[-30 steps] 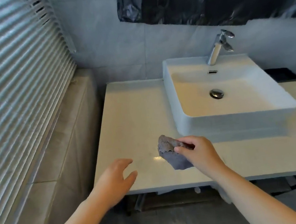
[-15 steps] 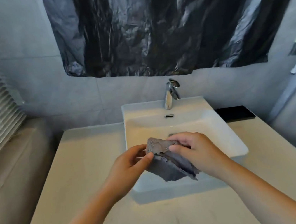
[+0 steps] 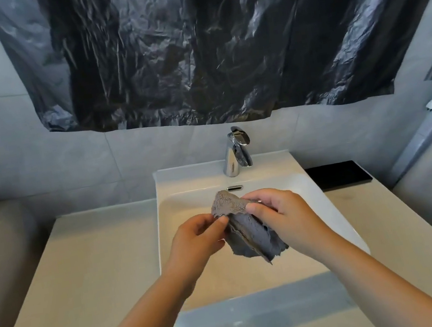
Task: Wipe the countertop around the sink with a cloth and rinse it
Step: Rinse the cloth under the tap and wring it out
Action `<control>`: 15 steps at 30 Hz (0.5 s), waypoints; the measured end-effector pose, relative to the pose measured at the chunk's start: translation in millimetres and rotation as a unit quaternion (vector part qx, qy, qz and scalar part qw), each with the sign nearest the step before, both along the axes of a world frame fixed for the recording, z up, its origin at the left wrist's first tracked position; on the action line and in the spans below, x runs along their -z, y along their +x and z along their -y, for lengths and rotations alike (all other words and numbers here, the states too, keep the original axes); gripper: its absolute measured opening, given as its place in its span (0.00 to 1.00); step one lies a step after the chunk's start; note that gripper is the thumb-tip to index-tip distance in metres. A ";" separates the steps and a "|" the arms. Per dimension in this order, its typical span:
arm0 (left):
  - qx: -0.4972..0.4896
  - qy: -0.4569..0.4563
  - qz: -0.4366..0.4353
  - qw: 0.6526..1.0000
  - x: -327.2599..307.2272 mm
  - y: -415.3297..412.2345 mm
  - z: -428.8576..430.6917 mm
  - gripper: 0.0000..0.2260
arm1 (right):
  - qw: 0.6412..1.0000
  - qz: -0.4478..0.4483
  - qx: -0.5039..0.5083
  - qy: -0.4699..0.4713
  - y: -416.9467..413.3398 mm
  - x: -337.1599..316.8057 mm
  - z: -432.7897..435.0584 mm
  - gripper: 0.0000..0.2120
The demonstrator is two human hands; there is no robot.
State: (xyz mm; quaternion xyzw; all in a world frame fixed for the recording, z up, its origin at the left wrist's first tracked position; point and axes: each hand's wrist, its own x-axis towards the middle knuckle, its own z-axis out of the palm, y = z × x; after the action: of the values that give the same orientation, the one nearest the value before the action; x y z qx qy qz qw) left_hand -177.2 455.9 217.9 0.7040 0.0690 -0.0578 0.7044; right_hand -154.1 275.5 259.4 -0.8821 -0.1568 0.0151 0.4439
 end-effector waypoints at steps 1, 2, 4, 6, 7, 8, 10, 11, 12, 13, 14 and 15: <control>-0.001 -0.024 -0.006 1.000 2.1 10.8 -0.7 0.08 | 1.000 -0.008 0.002 -0.003 7.3 2.2 -1.8 0.10; -0.001 -0.042 -0.011 0.999 3.7 20.9 -1.2 0.07 | 1.000 -0.016 0.006 -0.007 14.4 5.2 -2.4 0.11; -0.006 -0.067 -0.022 0.997 7.2 38.8 -2.6 0.07 | 0.999 -0.029 0.019 -0.019 28.1 13.3 0.4 0.11; -0.009 -0.042 -0.038 0.998 13.0 54.2 -4.9 0.07 | 0.997 -0.038 0.034 -0.052 41.3 23.1 5.9 0.12; -0.011 0.001 -0.043 0.999 16.6 60.7 -5.6 0.07 | 0.996 -0.042 0.040 -0.072 47.0 27.8 9.4 0.12; -0.013 0.047 -0.046 0.998 20.0 66.4 -5.5 0.08 | 0.994 -0.047 0.044 -0.084 52.5 32.7 13.3 0.13; -0.010 0.115 -0.045 0.992 24.4 75.7 -2.8 0.08 | 0.993 -0.063 0.046 -0.088 62.6 41.4 22.7 0.13; -0.008 0.143 -0.040 0.989 25.6 79.7 -0.2 0.08 | 0.992 -0.069 0.046 -0.091 68.1 45.6 28.3 0.13; -0.005 0.167 -0.031 0.985 26.0 83.3 2.6 0.08 | 0.992 -0.074 0.045 -0.097 74.1 49.6 33.6 0.13; -0.004 0.185 -0.025 0.982 25.9 86.5 5.6 0.08 | 0.991 -0.081 0.042 -0.102 80.8 53.7 38.7 0.13; -0.006 0.198 -0.021 0.980 25.7 89.2 7.8 0.08 | 0.990 -0.089 0.041 -0.104 87.5 56.5 42.7 0.13; -0.010 0.209 -0.021 0.978 25.1 92.1 10.2 0.08 | 0.989 -0.099 0.039 -0.100 95.4 59.0 47.0 0.13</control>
State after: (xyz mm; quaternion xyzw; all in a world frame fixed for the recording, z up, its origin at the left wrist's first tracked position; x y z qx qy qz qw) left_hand -85.1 445.7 192.8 0.8337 0.1016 -0.0498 0.5404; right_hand -58.7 228.5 200.4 -0.9217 -0.0753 0.1000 0.3671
